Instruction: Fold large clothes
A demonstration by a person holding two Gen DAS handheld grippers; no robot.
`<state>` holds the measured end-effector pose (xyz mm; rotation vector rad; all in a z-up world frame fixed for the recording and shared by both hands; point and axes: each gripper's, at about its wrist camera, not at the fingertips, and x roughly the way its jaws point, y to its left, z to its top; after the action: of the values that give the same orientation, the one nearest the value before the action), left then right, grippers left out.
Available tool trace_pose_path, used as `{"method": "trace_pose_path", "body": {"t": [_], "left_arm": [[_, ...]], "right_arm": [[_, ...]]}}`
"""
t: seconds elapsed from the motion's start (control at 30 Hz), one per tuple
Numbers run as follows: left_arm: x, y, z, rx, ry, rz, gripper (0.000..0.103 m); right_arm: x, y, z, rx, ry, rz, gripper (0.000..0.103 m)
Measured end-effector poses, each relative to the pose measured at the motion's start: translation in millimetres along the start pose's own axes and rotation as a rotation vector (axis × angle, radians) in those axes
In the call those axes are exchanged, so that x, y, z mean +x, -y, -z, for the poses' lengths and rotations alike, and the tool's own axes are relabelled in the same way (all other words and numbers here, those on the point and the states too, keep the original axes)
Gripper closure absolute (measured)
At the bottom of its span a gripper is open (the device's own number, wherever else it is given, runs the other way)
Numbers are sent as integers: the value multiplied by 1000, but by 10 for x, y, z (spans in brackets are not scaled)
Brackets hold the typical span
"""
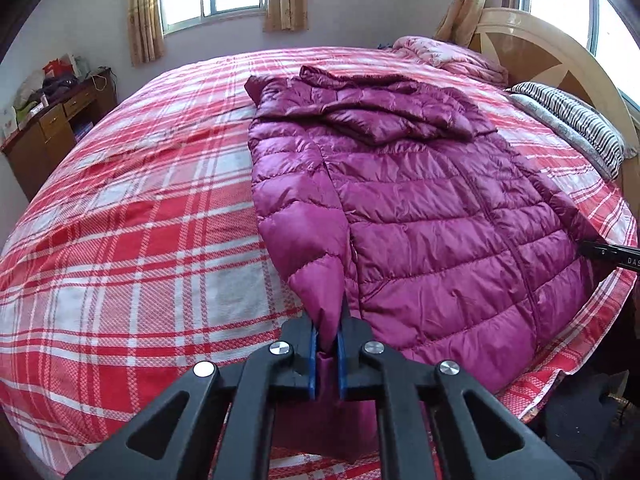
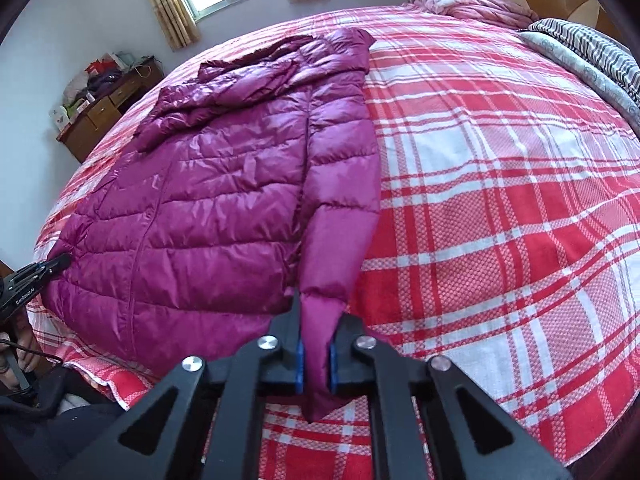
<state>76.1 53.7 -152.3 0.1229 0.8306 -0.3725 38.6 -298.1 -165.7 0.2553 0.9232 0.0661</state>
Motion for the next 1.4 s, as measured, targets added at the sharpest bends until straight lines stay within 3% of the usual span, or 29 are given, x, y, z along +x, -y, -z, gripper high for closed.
{"method": "trace_pose_path", "body": {"t": [0.43, 0.63, 1.03, 1.23, 1.4], "left_arm": [[-1041, -302, -316, -71, 159, 129, 98], [-1435, -228, -456, -10, 282, 110, 98], [-261, -489, -1374, -28, 253, -31, 98], [394, -476, -1619, 15, 213, -116, 98], [884, -548, -1801, 7, 161, -119, 98]], "right_arm": [[-943, -51, -213, 38, 216, -173, 95], [-1301, -136, -393, 30, 359, -183, 95], [-637, -112, -1398, 91, 386, -97, 95], [-108, -36, -1709, 110, 334, -47, 95], [337, 109, -1924, 147, 280, -21, 95]]}}
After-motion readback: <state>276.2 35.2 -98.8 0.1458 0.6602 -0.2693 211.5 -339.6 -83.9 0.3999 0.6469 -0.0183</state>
